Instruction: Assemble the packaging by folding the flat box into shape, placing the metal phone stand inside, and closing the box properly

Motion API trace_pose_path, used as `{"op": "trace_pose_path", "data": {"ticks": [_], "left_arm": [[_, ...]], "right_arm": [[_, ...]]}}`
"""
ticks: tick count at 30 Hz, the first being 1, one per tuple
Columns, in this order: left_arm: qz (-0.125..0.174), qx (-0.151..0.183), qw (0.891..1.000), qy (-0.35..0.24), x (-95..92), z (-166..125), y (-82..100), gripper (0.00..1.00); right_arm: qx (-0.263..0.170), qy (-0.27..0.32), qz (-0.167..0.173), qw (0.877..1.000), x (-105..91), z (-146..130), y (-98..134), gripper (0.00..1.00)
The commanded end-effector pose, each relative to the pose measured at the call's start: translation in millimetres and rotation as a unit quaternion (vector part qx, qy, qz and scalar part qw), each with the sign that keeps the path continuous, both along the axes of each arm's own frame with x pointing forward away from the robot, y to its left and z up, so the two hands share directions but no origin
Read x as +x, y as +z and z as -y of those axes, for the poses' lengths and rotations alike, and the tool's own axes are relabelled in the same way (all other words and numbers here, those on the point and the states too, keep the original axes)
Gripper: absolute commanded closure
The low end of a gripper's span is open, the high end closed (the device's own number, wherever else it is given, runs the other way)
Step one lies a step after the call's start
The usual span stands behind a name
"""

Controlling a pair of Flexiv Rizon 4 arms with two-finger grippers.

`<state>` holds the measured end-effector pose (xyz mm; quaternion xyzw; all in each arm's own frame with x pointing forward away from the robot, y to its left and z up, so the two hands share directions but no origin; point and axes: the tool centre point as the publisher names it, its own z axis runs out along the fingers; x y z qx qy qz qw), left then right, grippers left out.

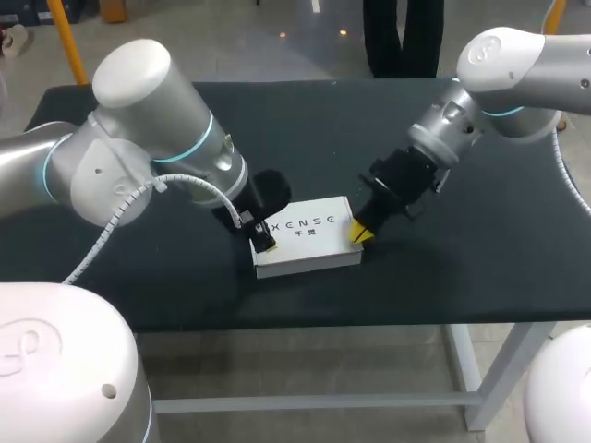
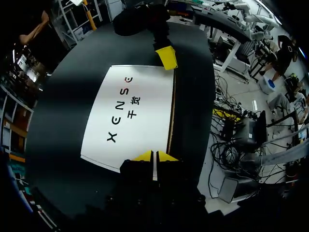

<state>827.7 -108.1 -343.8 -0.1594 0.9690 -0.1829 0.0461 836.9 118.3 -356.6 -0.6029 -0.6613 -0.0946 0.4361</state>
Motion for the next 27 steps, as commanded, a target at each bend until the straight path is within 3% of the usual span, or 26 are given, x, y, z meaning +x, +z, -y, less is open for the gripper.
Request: {"op": "trace_pose_path", "data": {"ticks": [1,3,5,11,14,17,27], "left_arm": [[-0.008,0.030,0.999,0.036,-12.3,7,26.6,0.00],[-0.022,0.033,0.998,0.045,-16.2,12,32.4,0.00],[-0.045,0.037,0.996,0.068,-19.9,16,38.2,0.00],[-0.089,0.041,0.988,0.121,-35.6,24,50.5,0.00],[-0.115,0.037,0.982,0.148,-44.5,28,53.8,0.00],[-0.158,0.053,0.963,0.214,-50.9,31,55.3,0.00],[-0.158,0.053,0.963,0.214,-50.9,31,55.3,0.00]], "right_arm": [[0.001,-0.022,0.049,0.999,-8.6,12,22,0.65],[0.001,-0.025,0.072,0.997,-7.2,16,28,0.51],[0.001,-0.030,0.097,0.995,-6.1,22,33,0.00],[0.011,-0.054,0.147,0.988,-2.6,42,46,0.00],[0.009,-0.072,0.191,0.979,-4.1,53,52,0.00],[-0.006,-0.097,0.213,0.972,-4.5,61,58,0.00],[-0.006,-0.097,0.213,0.972,-4.5,61,58,0.00]]}}
